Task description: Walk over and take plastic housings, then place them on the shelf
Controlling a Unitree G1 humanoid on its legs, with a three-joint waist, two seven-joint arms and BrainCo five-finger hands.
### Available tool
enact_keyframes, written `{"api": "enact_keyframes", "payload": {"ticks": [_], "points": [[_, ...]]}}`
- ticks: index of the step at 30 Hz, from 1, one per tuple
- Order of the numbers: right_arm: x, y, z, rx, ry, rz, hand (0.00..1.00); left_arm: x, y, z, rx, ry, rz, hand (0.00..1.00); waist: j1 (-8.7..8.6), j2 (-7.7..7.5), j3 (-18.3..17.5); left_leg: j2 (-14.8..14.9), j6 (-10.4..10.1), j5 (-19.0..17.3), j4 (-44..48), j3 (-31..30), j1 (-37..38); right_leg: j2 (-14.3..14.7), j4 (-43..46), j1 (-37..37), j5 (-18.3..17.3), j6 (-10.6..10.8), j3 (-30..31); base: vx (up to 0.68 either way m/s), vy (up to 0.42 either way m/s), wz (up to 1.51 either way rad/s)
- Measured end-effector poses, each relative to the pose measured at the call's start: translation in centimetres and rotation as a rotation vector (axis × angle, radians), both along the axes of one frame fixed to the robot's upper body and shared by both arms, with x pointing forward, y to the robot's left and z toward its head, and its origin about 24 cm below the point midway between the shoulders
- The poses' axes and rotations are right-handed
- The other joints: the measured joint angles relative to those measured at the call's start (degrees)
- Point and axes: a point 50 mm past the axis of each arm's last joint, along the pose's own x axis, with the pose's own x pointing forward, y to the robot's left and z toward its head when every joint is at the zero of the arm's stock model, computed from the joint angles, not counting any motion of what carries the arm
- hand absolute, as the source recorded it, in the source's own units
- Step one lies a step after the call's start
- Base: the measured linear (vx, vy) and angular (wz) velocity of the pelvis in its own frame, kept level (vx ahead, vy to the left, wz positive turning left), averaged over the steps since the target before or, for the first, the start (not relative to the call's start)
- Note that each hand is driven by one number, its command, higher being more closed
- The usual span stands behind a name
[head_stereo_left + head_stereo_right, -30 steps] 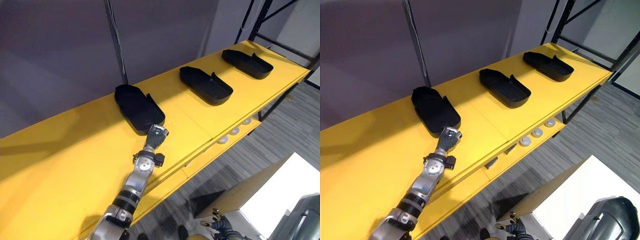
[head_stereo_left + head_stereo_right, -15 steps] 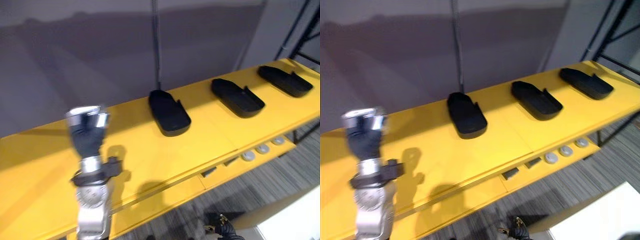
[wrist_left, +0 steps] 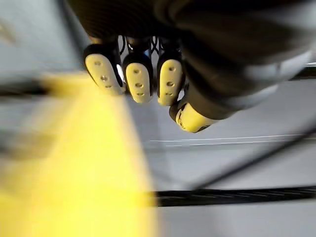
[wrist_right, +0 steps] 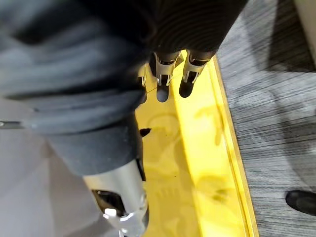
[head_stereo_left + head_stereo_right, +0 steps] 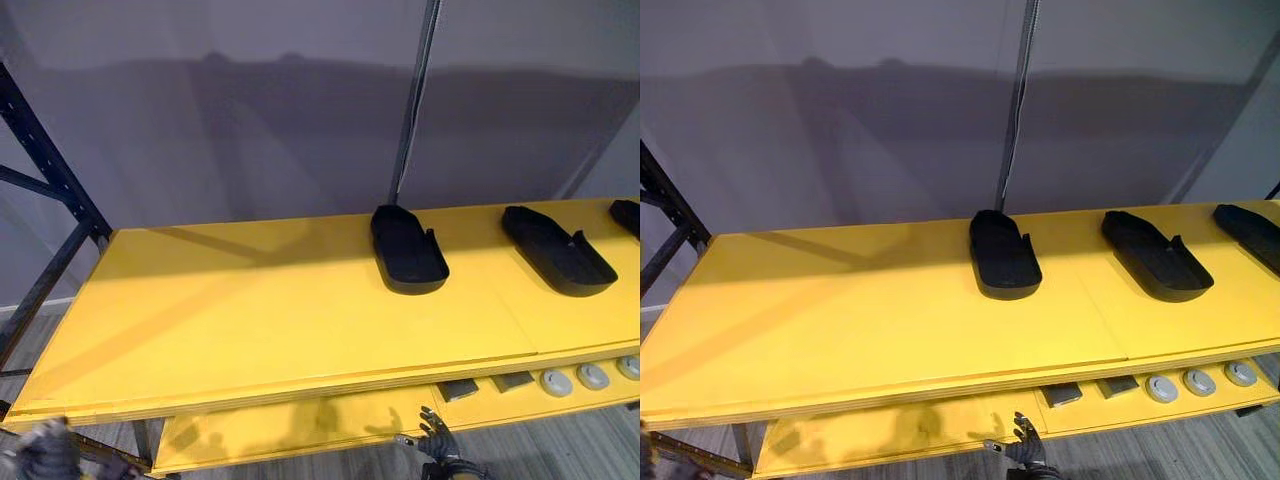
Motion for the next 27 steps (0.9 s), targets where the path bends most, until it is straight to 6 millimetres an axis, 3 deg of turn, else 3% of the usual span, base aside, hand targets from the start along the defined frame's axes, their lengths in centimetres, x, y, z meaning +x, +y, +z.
{"api": "enact_keyframes", "payload": {"ticks": [3,5,11,12,17,27], "points": [[0.4,0.4,0.3,0.003,-0.018,0.019,0.0,-0.1,-3.3,-4.9,-0.213,0.162,-0.153,1.0,-0.03,-0.42,-0.25,-0.01,-0.01,0.0,0.44,-0.24,-0.34,-0.03,0.15,0.06,-0.16,-0.06,-0.48,0.0,-0.015,0.09],[0.4,0.5,0.2,0.006,-0.017,0.023,0.0,0.0,-5.2,-6.6,-0.303,0.213,-0.256,1.0,-0.16,-0.61,-0.37,-0.02,-0.03,-0.04,0.53,-0.17,-0.27,-0.12,0.78,0.01,-0.58,0.03,-0.45,0.0,0.0,0.0],[-0.4,0.3,0.0,0.007,0.004,-0.008,0.0,2.0,-8.1,-8.9,-0.375,0.298,-0.485,1.0,-0.58,-0.26,-0.15,0.6,-0.05,-0.37,0.55,2.56,-0.24,-0.07,2.23,-1.12,-2.15,0.15,0.38,-0.01,-0.015,-0.06],[-0.4,0.3,0.0,0.006,0.004,-0.009,0.0,2.2,-8.4,-8.9,-0.38,0.3,-0.505,0.0,-0.58,-0.19,-0.1,0.69,-0.07,-0.41,0.47,2.89,-0.19,0.0,2.39,-1.36,-2.24,0.17,0.78,0.0,-0.014,-0.26],[-1.2,-0.3,-0.5,-0.004,0.039,-0.058,0.0,3.6,-10.1,-9.7,-0.37,0.357,-0.637,0.0,-0.87,0.24,0.18,1.16,-0.36,-1.88,0.44,5.76,0.45,0.28,2.86,-2.25,-2.68,-0.02,3.22,0.03,-0.005,-0.24],[-1.7,-2.0,-0.7,-0.05,0.06,-0.167,0.0,5.3,-11.6,-10.2,-0.316,0.432,-0.806,0.0,-2.49,0.16,0.33,1.88,-1.76,-3.4,1.4,9.68,1.68,0.85,1.83,-1.19,-3.09,-0.47,5.88,0.09,-0.014,-0.18]]}}
